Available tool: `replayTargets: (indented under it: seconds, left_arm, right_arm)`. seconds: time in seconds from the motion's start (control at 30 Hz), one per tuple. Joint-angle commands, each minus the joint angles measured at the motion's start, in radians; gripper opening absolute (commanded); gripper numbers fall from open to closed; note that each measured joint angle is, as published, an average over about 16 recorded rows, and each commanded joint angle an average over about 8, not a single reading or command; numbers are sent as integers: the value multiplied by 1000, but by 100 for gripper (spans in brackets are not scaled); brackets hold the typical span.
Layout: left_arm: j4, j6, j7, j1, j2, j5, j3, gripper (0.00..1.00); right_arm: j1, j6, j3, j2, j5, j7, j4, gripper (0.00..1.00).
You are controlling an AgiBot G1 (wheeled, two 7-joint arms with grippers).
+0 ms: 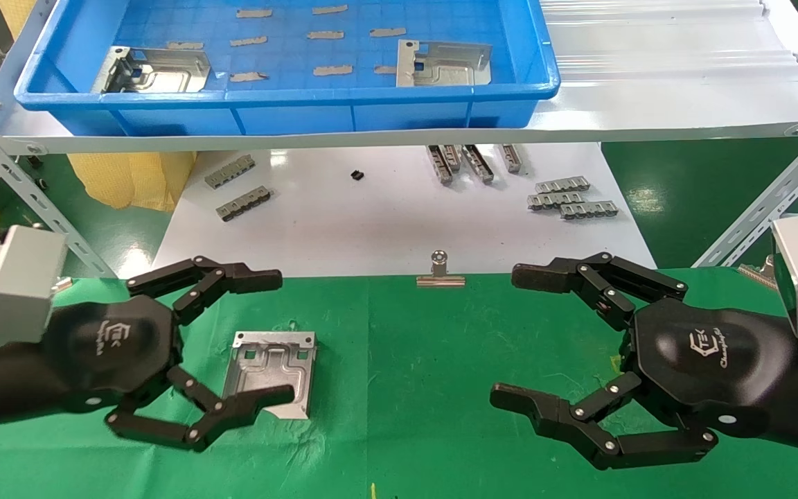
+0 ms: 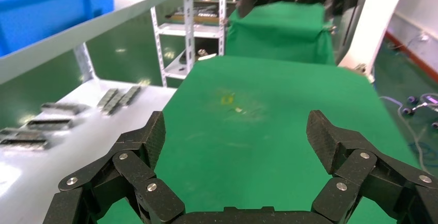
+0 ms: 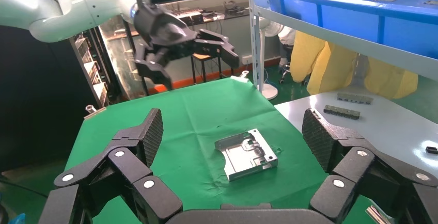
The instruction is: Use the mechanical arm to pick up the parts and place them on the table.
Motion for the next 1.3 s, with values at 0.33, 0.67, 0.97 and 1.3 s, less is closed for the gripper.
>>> replayTargets:
  seconds: [0.33, 0.67, 0.97, 1.3]
  left_arm:
    - [-219, -16, -128, 112, -72, -93, -84, 100]
    - [-250, -20, -140, 129, -83, -108, -97, 100]
    - [-230, -18, -133, 119, -76, -98, -90, 100]
    - [-221, -18, -130, 113, -73, -94, -86, 100]
  right_arm:
    - [0, 0, 0, 0, 0, 0, 0, 100]
    - [0, 0, 0, 0, 0, 0, 0, 100]
    - [0, 0, 0, 0, 0, 0, 0, 100]
    - [0, 0, 0, 0, 0, 0, 0, 100]
